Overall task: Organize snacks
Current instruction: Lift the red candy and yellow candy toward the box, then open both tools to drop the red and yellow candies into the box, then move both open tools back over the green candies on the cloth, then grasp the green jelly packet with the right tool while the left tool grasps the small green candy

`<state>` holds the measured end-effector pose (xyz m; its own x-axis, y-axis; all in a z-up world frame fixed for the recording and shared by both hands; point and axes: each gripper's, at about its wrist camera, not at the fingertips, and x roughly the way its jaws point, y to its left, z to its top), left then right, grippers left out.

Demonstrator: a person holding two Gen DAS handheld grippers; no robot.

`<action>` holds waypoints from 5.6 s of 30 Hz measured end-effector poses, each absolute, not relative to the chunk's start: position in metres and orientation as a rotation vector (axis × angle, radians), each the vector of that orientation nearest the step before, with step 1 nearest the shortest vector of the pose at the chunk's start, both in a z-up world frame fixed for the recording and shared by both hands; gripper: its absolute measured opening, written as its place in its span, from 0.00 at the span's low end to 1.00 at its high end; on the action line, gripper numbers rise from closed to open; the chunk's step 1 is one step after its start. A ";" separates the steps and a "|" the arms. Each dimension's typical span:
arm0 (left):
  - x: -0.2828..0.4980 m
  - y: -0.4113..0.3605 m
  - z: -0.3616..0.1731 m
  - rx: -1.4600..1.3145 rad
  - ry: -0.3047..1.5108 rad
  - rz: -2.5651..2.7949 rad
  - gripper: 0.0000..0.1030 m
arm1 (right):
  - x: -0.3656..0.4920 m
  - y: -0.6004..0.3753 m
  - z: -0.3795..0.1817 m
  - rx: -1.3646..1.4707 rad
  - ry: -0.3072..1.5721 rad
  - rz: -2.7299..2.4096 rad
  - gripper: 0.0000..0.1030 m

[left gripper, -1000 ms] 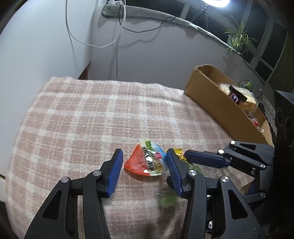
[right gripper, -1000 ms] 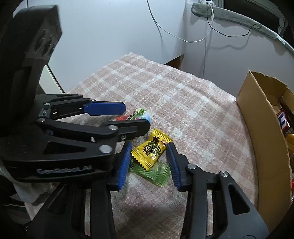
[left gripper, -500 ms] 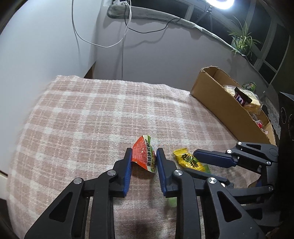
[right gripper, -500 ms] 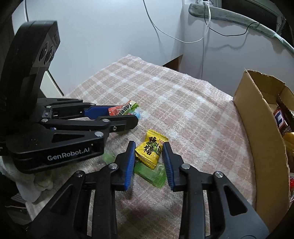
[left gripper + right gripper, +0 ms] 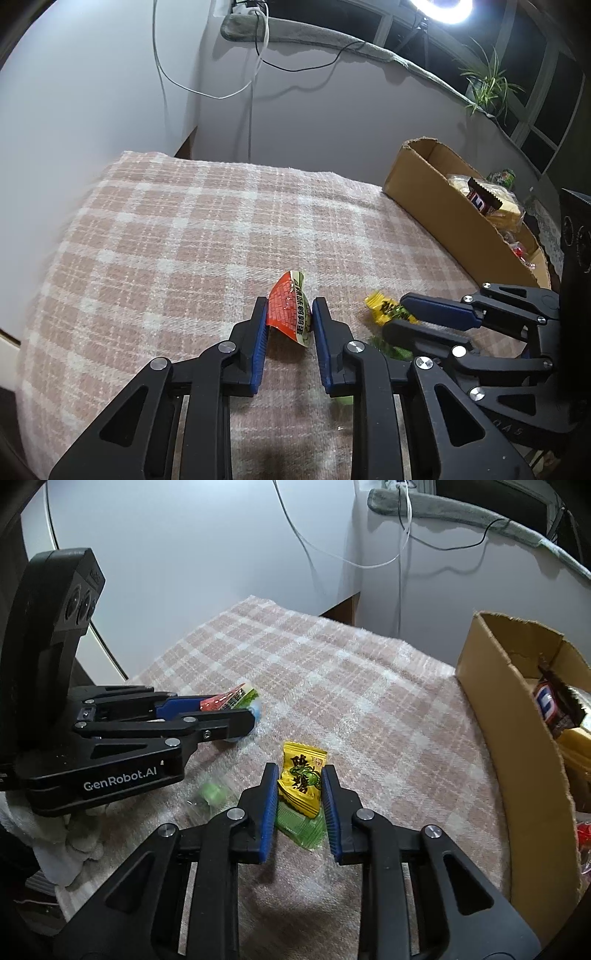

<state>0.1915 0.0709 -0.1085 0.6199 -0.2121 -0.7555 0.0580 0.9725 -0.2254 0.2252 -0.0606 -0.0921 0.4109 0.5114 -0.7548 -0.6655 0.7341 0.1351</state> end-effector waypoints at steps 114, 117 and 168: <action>0.171 0.006 -0.014 -0.130 0.739 -0.269 0.49 | 0.182 -0.200 -0.011 -0.101 0.687 0.637 0.75; 0.161 0.019 -0.023 -0.135 0.759 -0.251 0.49 | 0.179 -0.183 -0.016 -0.132 0.705 0.676 0.75; 0.159 0.036 -0.115 -0.061 0.927 -0.233 0.17 | 0.208 -0.046 -0.097 -0.481 0.837 0.844 0.22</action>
